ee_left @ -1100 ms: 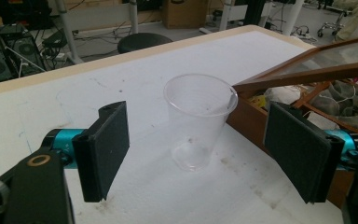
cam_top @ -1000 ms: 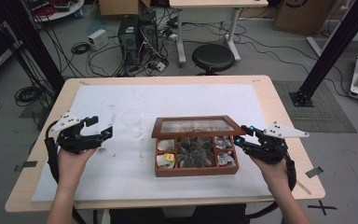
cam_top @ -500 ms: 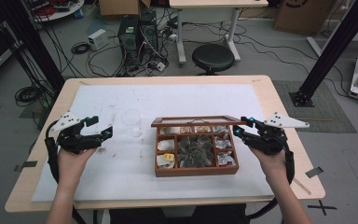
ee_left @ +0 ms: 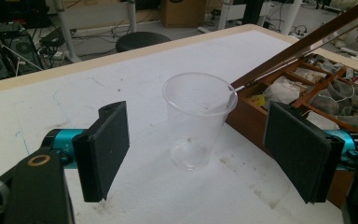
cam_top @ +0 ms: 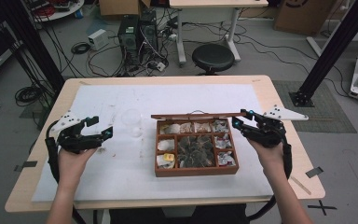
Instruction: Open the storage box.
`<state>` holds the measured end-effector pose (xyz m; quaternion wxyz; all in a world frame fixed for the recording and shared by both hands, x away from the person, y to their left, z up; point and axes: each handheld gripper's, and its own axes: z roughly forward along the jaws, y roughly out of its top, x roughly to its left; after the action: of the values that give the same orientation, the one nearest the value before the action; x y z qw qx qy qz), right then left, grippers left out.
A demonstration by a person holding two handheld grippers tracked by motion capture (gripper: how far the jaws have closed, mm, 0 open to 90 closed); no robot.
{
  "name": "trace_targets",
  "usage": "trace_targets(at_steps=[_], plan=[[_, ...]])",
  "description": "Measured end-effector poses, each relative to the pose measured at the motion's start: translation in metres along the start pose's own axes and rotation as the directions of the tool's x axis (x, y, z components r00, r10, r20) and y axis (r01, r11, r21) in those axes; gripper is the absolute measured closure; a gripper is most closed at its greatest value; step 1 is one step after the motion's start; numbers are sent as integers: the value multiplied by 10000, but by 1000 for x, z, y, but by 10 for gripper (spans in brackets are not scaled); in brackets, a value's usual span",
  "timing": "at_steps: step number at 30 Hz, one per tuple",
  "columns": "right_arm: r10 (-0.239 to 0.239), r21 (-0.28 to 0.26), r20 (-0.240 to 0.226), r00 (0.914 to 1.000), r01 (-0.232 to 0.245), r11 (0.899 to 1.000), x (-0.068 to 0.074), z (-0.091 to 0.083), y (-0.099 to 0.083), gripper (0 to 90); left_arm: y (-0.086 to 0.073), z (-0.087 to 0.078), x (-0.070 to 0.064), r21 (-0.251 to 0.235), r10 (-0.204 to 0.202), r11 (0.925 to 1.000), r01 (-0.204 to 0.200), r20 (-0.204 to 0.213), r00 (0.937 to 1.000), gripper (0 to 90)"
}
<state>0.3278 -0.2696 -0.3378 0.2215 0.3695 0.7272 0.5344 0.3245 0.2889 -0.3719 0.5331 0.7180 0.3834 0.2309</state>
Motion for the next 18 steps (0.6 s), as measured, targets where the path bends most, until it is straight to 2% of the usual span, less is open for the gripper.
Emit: trace_targets(at_steps=[18], plan=[[294,-249,141,9995,-291,9993,-9,14,12,511,0,0,0,-11,4,10000,-4,-41,10000,226]])
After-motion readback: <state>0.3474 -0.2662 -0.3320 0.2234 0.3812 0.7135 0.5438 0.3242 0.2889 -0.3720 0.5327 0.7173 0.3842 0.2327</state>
